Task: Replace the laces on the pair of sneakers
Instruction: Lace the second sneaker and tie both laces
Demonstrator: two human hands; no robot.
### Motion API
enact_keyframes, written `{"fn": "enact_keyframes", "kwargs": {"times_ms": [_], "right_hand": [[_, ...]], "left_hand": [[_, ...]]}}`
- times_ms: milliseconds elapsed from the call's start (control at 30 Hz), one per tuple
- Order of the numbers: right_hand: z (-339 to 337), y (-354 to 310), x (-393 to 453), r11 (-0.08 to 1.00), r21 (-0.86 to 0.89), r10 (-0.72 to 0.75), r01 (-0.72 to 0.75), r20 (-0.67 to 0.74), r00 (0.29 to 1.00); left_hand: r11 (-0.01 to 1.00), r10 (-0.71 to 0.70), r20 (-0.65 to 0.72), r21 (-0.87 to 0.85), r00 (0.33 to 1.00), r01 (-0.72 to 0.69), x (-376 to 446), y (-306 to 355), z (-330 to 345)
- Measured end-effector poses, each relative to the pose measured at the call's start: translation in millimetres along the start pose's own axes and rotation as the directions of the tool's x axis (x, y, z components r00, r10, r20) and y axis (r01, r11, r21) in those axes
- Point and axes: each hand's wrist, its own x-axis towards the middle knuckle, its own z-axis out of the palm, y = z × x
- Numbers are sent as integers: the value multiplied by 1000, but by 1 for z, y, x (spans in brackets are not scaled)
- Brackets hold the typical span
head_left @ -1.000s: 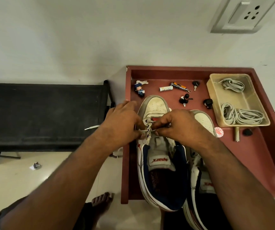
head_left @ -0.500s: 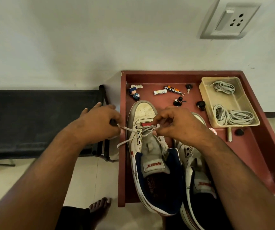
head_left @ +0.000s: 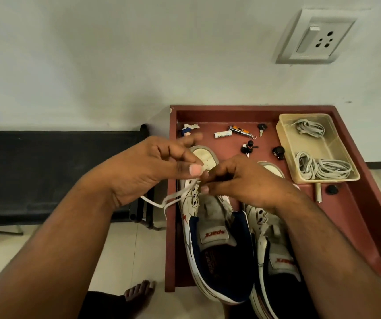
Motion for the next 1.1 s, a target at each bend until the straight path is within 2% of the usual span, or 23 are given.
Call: {"fn": "enact_keyframes", "kwargs": {"times_ms": [100,167,300,367,433,467,500,533,567,600,633,700,733,767,800,833,900,967,1033,1067,1100], "right_hand": [[8,-9,-1,988,151,-55,43,78,995],[16,-10,2,982,183,-64,46,97,993],[22,-9,3,929,365,-109,58,119,987],[12,-6,-1,904,425,-102,53,94,990],[-6,-2,-7,887,459,-72,45,41,997],[-15,1,-9,880,471,-50,53,-20,999],[-23,4,-11,880,469,-32,77,-104,994],[-27,6,-13,886,450,-25,110,-191,981],[-29,9,-12,900,413,-28,136,-259,966],[-27,9,-11,916,374,-33,145,-289,957],[-23,9,-8,929,343,-39,140,-285,958],[-13,7,-3,935,331,-48,128,-238,970],[-10,6,-1,936,330,-47,121,-224,974],[-9,6,0,938,328,-37,109,-219,975],[-12,7,-1,943,320,-21,92,-218,976],[-16,9,-2,951,301,-3,69,-216,976],[-29,15,-8,974,226,31,14,-192,981],[-40,19,-14,983,178,68,-42,-142,987],[-41,21,-15,981,175,92,-78,-78,993],[-39,20,-14,982,170,91,-83,-43,995],[-34,18,-12,982,167,89,-85,-16,996]], "left_hand": [[987,119,-78,-97,990,-127,5,6,5],[982,108,-135,-141,985,-127,9,4,9],[975,56,-383,-177,922,-133,19,-4,7],[972,-18,-534,-209,845,-112,25,-11,2],[971,-100,-686,-227,720,-81,28,-24,-9],[985,-104,-752,-166,651,-34,27,-31,-15],[996,-68,-801,-21,595,86,26,-38,-21],[960,-2,-822,158,570,231,25,-44,-25],[906,69,-815,292,575,306,24,-45,-26],[896,110,-787,342,606,281,25,-43,-22],[931,121,-740,316,661,184,27,-38,-15],[997,58,-535,69,843,-25,33,-27,5],[997,24,-390,-53,920,-48,34,-22,16],[995,-1,-259,-97,966,-25,36,-20,23],[998,-24,-175,-66,984,13,35,-19,25],[999,-49,-141,3,989,50,33,-18,23],[974,-114,-182,171,977,146,28,-20,6],[856,-202,-322,402,925,327,19,-23,-17],[647,-270,-441,575,856,500,12,-27,-32],[617,-281,-447,594,849,517,10,-28,-29],[648,-266,-418,590,868,483,11,-28,-22]]}}
